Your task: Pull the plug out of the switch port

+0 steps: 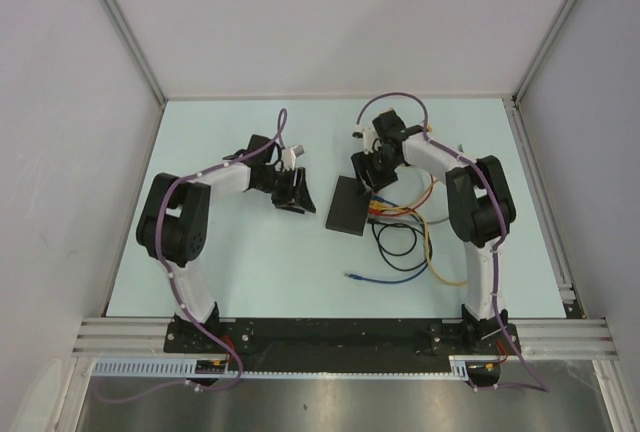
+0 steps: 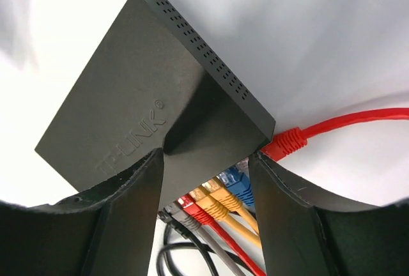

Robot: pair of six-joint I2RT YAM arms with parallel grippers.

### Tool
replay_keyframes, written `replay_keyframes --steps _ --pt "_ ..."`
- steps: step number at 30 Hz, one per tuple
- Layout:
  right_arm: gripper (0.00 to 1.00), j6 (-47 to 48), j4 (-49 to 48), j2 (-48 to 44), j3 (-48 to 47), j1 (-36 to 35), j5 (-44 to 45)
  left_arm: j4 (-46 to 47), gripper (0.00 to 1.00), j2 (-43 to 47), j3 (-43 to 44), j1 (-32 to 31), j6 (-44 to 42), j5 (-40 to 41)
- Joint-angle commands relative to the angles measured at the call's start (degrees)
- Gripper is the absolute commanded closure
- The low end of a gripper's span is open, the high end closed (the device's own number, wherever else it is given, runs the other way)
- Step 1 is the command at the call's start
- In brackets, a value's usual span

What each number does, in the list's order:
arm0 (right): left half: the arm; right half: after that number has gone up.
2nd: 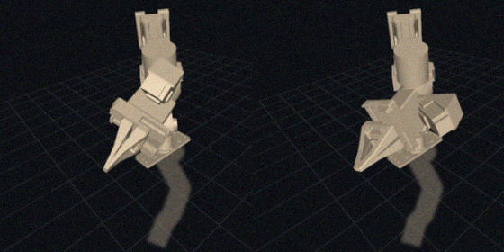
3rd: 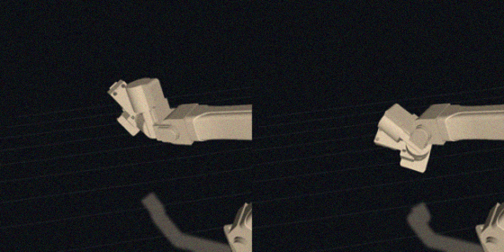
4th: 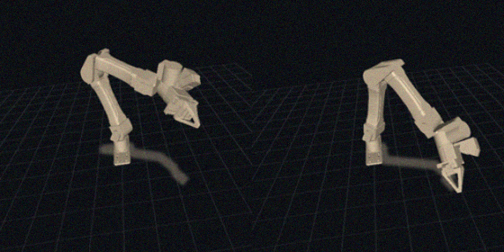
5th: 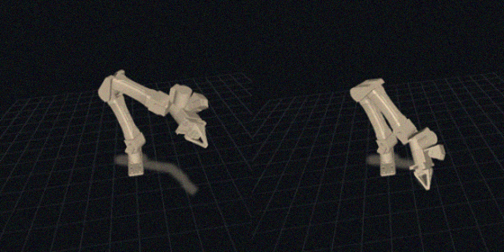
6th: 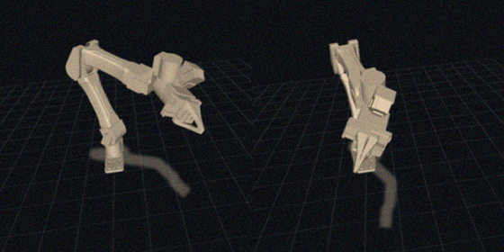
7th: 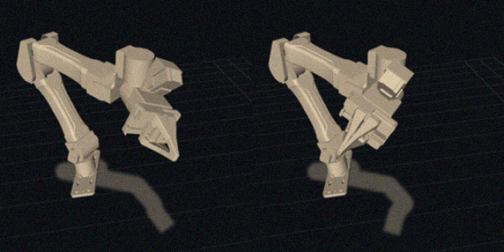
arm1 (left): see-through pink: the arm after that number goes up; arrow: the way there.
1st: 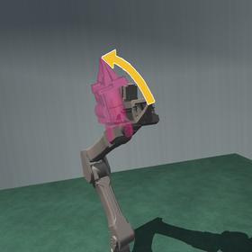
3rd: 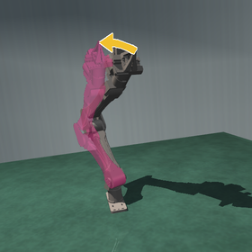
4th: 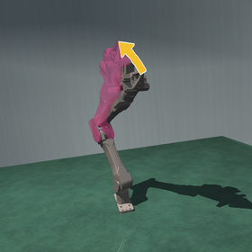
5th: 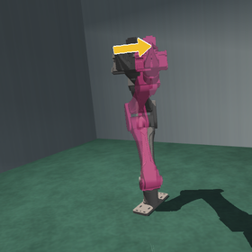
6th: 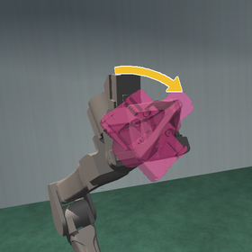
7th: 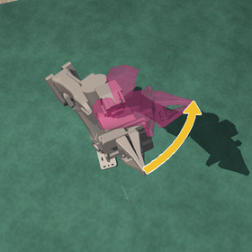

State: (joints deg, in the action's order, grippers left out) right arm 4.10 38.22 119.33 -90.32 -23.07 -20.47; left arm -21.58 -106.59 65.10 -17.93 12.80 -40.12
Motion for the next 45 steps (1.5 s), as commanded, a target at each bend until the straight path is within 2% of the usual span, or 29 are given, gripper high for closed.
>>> replay_keyframes --steps 1,4,10,12,15,19,22,24,25,29,38,45 --pt "0.4 1.0 -0.5 1.3 -3.0 -4.6 -1.8 -1.5 0.47 4.5 0.6 -0.3 -3.1 1.8" --pt "0.39 0.4 -1.7 0.4 -1.5 -5.7 -3.3 -1.9 0.47 4.7 0.6 -0.3 -3.7 2.2" --pt "0.32 -2.2 -2.5 3.8 -4.1 -0.8 -7.4 -3.7 0.47 3.4 3.9 -0.3 -5.1 2.2" --pt "0.31 -2.9 -2.1 5.9 -6.8 1.4 -9.6 -4.3 0.48 2.0 6.5 -0.3 -5.8 0.1" --pt "0.29 -2.8 -2.5 8.4 -9.2 2.8 -7.1 -4.6 0.49 0.1 9.7 -0.4 -5.7 -3.1" --pt "0.29 -2.0 -2.5 9.4 -10.7 5.7 -7.6 -4.5 0.55 -2.6 12.7 -1.4 -5.6 -6.5" --pt "0.36 0.3 -0.3 9.9 -11.0 6.9 -17.4 -4.6 0.67 -4.9 14.3 -3.0 -5.6 -7.8" --pt "0.4 1.2 0.5 9.0 -9.4 7.2 -20.5 -4.6 0.73 -5.7 14.8 -4.6 -5.7 -7.7" --pt "0.43 2.2 0.5 8.8 -9.0 7.3 -24.0 -4.6 0.81 -6.5 14.9 -5.0 -5.6 -7.7" --pt "0.53 3.5 2.9 9.3 -8.6 7.0 -27.6 -5.3 0.95 -8.4 14.4 -7.1 -5.3 -5.7" --pt "0.58 8.5 6.2 11.9 -8.8 5.9 -26.1 -7.9 0.98 -12.5 15.4 -7.9 -6.4 3.4" --pt "0.64 13.3 12.1 15.8 -11.9 5.5 -28.3 -8.2 0.98 -13.4 15.8 -8.0 -6.6 4.1"
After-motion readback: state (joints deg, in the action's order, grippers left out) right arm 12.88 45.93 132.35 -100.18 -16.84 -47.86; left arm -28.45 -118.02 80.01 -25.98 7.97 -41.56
